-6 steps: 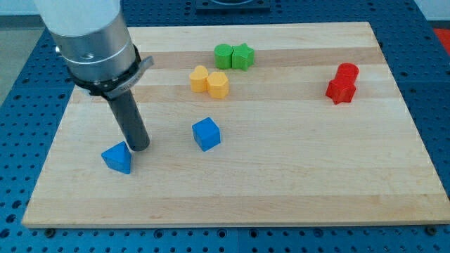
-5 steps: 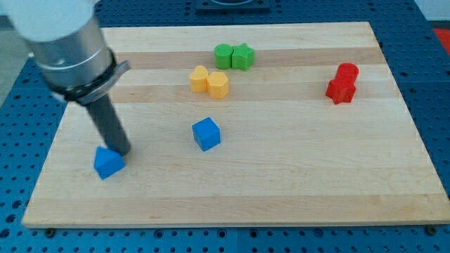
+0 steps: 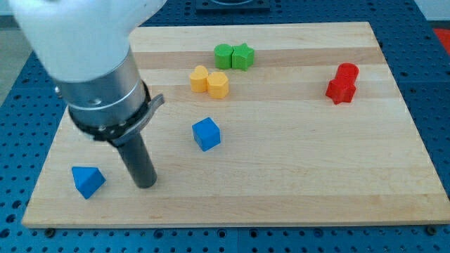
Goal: Slide the blue triangle to the bottom left side of the board
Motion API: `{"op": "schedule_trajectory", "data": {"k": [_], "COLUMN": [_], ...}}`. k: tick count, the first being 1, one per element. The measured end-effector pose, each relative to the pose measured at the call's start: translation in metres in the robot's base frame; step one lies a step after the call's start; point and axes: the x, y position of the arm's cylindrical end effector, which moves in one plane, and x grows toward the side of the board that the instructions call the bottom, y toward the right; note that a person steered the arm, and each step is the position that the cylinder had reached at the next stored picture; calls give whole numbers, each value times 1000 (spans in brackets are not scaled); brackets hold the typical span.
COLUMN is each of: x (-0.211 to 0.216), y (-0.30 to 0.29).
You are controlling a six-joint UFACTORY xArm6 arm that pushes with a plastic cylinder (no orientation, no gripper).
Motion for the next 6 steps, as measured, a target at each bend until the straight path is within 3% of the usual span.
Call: {"op": "schedule_trajectory", "data": {"k": [3, 5, 6], "x": [1, -7, -41], "y": [-86, -61, -8]}}
